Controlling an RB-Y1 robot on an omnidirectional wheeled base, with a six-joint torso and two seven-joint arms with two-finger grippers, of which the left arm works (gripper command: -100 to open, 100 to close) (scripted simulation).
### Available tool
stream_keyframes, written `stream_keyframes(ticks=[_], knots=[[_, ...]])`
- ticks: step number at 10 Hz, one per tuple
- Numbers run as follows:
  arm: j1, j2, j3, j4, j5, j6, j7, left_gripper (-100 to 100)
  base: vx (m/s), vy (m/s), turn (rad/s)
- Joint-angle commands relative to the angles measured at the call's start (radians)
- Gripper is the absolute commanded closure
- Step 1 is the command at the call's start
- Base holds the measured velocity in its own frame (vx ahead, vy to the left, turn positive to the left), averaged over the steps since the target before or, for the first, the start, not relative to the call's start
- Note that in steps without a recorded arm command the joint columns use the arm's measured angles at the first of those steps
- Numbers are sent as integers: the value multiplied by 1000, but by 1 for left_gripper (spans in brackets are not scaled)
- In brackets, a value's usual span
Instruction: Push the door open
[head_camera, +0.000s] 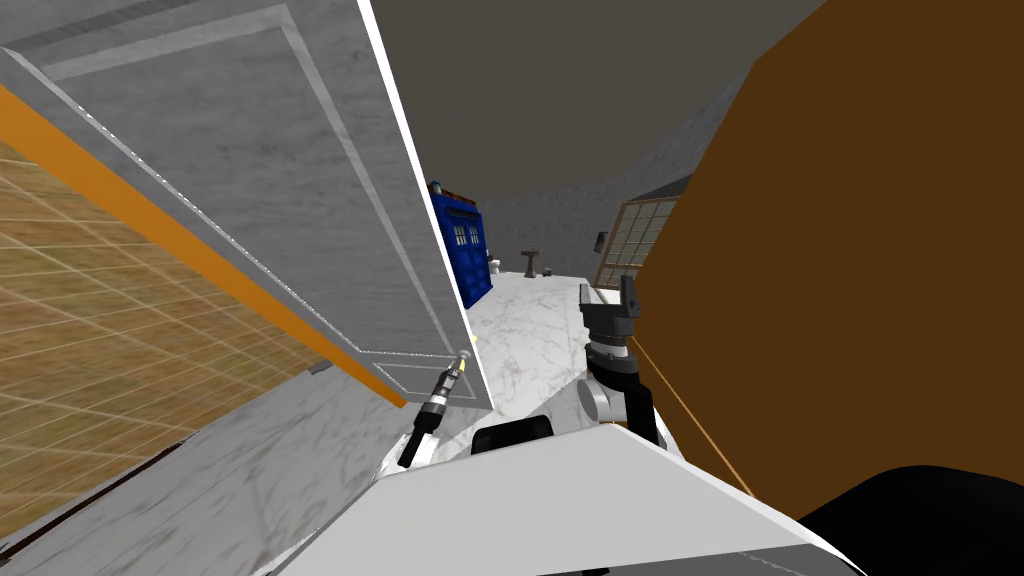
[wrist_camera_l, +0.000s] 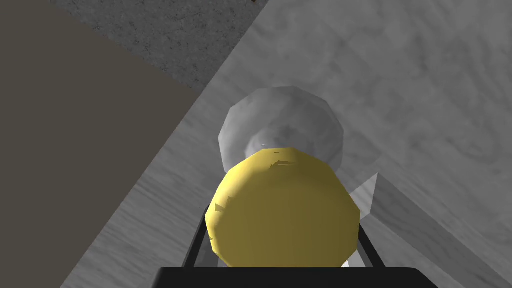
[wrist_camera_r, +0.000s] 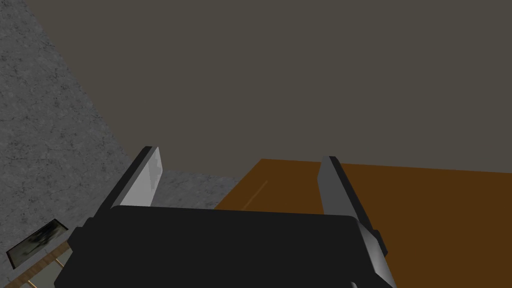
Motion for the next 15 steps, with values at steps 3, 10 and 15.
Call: stream_keyframes(ticks=[3, 10, 15], knots=[[-14, -8, 19, 6, 47, -1, 101, 100, 41, 9, -42], [-8, 17, -1, 16, 88, -8, 37, -100, -10, -10, -14], [0, 43, -22, 24, 111, -14, -74, -100, -49, -30, -8]])
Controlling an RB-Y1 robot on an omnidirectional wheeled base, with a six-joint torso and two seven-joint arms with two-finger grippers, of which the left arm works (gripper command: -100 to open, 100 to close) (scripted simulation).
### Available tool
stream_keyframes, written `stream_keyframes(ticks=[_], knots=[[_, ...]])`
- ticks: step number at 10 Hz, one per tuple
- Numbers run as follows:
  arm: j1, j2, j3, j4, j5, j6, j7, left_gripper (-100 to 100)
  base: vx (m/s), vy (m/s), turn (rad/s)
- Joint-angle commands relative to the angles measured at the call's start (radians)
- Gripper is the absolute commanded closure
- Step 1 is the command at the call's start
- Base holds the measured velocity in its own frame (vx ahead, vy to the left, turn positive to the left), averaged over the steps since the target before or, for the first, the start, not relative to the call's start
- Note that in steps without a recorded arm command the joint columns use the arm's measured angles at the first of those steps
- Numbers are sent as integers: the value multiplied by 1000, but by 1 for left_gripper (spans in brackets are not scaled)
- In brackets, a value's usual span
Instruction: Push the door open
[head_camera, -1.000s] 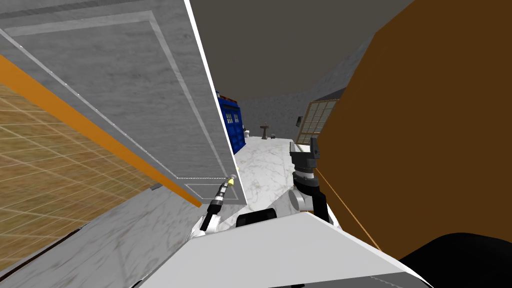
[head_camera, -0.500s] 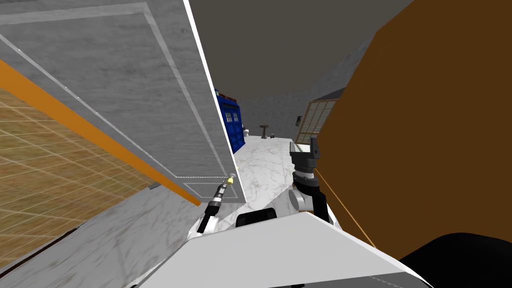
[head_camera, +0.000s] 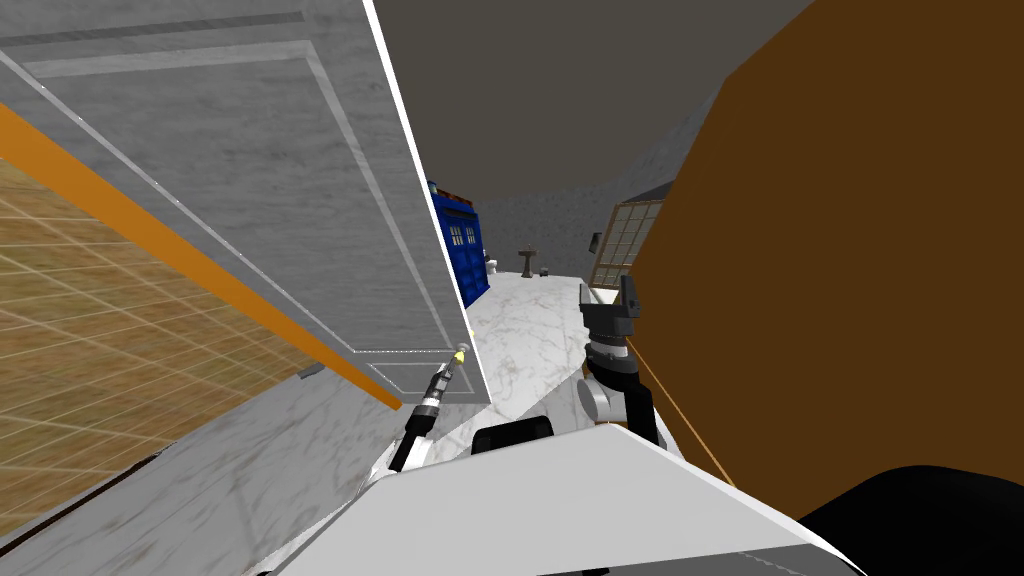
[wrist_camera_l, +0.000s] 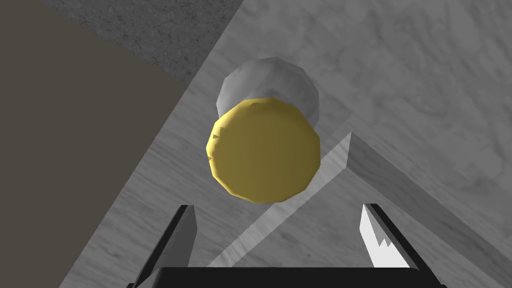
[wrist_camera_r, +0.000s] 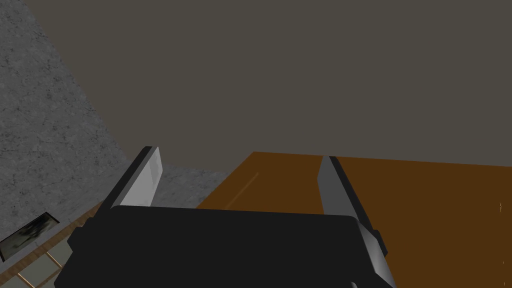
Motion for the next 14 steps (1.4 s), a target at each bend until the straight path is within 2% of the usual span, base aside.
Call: stream_keyframes(ticks=[1, 4, 5, 7, 8, 9, 10, 12, 13, 14], knots=[[4, 11, -9, 1, 10, 0, -50, -100, -31, -24, -10], [10, 32, -26, 7, 28, -5, -128, -100, -48, -28, -8], [10, 32, -26, 7, 28, -5, -135, -100, -37, -22, -4], [16, 53, -43, 14, 47, -10, -202, -100, -57, -34, -12], [16, 53, -43, 14, 47, -10, -218, -100, -48, -32, 0], [19, 64, -51, 17, 57, -12, -253, -100, -38, -29, -12], [19, 64, -51, 17, 57, -12, -260, -100, -31, -23, -3], [26, 85, -68, 24, 75, -17, -325, -100, -46, -32, -12], [26, 85, -68, 24, 75, -17, -342, -100, -42, -30, -1], [29, 95, -75, 27, 84, -19, -377, -100, -53, -26, -8]])
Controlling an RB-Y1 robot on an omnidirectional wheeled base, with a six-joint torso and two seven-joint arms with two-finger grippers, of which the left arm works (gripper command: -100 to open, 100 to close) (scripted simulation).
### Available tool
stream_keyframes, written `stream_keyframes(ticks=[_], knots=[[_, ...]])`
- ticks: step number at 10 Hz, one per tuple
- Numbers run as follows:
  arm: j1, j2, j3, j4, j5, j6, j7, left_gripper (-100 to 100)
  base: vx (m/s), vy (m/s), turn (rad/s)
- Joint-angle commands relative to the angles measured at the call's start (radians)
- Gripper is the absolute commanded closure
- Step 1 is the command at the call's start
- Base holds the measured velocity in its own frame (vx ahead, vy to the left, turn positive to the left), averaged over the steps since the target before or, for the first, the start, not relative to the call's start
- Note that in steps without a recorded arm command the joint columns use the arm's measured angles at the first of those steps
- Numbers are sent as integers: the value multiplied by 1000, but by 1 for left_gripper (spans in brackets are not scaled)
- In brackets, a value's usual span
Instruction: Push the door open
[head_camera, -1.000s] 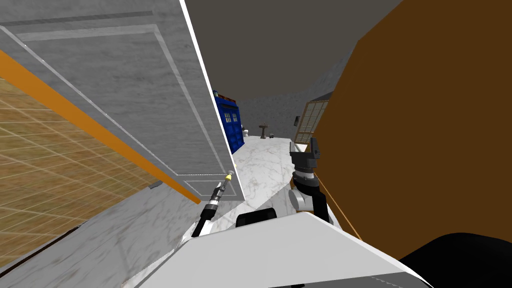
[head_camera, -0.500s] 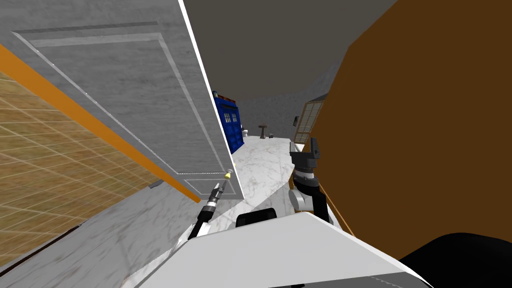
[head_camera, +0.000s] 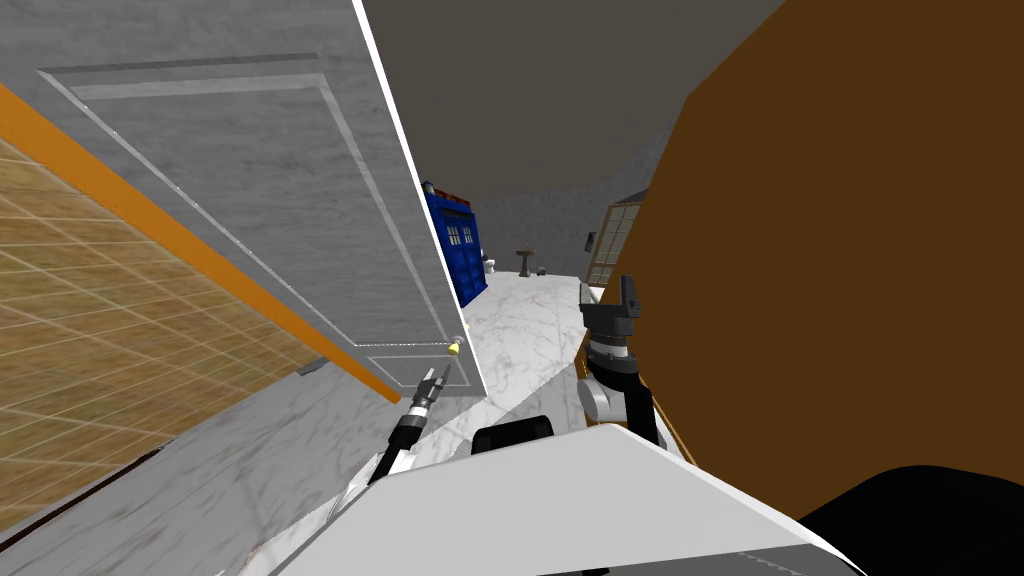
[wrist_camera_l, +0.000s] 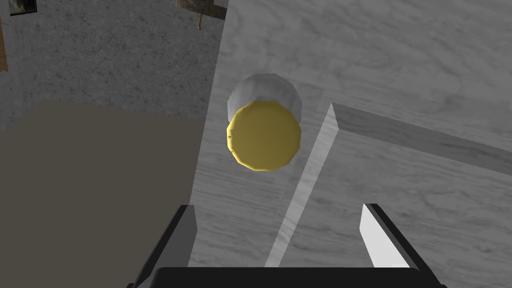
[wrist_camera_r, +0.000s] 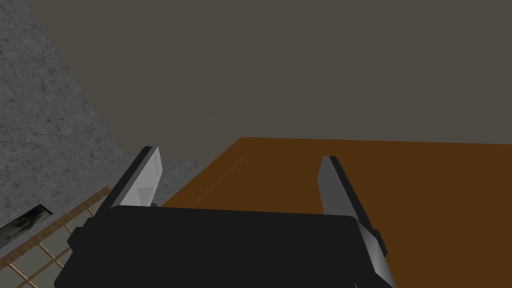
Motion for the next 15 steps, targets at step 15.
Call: stream_keyframes(ticks=[15], knots=[[5, 46, -36, 27, 57, -3, -262, -100, 18, -21, -15]])
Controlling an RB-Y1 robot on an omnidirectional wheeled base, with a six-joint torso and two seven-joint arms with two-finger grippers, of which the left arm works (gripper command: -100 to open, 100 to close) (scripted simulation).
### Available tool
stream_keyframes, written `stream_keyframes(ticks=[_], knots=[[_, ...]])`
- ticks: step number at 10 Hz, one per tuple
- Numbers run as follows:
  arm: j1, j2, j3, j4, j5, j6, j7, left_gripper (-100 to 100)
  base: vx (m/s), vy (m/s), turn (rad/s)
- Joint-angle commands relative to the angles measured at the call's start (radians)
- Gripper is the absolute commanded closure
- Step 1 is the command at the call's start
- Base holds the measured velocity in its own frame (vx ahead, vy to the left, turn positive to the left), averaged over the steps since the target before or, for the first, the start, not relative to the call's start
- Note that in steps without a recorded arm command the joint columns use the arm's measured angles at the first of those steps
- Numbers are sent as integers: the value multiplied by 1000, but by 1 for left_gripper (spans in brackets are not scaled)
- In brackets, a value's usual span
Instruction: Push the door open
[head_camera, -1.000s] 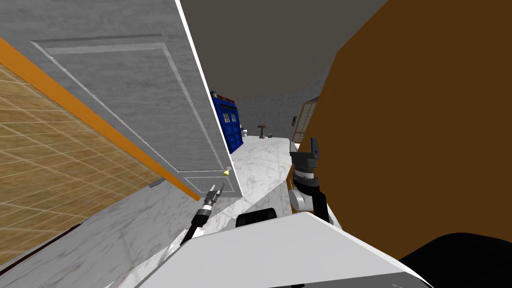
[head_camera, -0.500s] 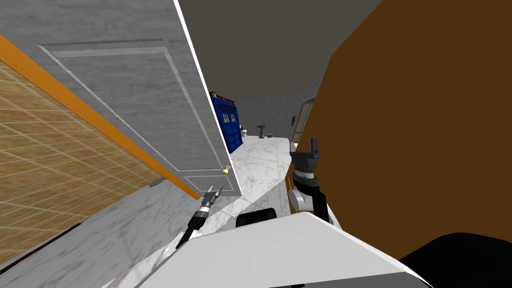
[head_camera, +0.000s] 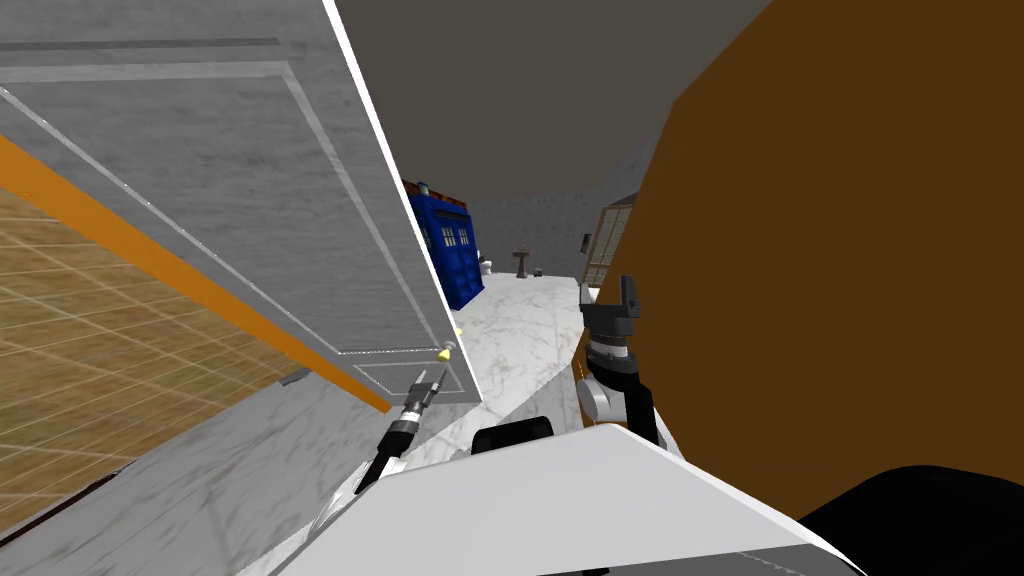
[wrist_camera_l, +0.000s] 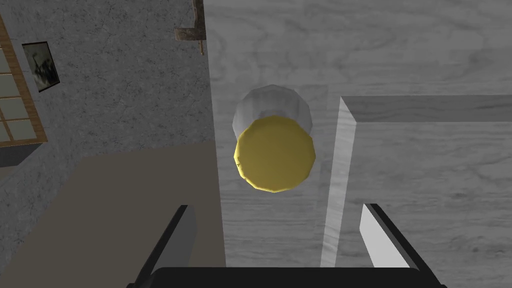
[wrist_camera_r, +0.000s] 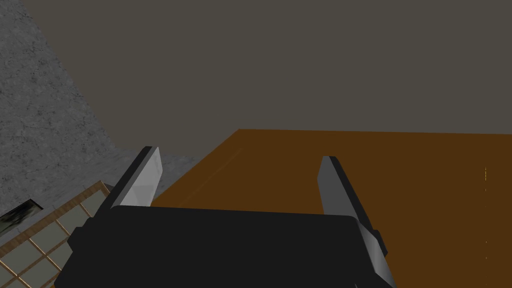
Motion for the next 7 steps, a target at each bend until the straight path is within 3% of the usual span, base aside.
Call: stream_keyframes(ticks=[1, 4, 5, 7], knots=[[-7, -5, 4, 6, 2, 4, -5, -100, 204, 21, -40], [-11, -9, 8, 8, 3, 7, -9, -100, 162, -3, -30], [-11, -9, 8, 8, 3, 7, -9, 100, -10, -1, -1], [-11, -9, 8, 8, 3, 7, -9, 100, -28, 1, -6]])
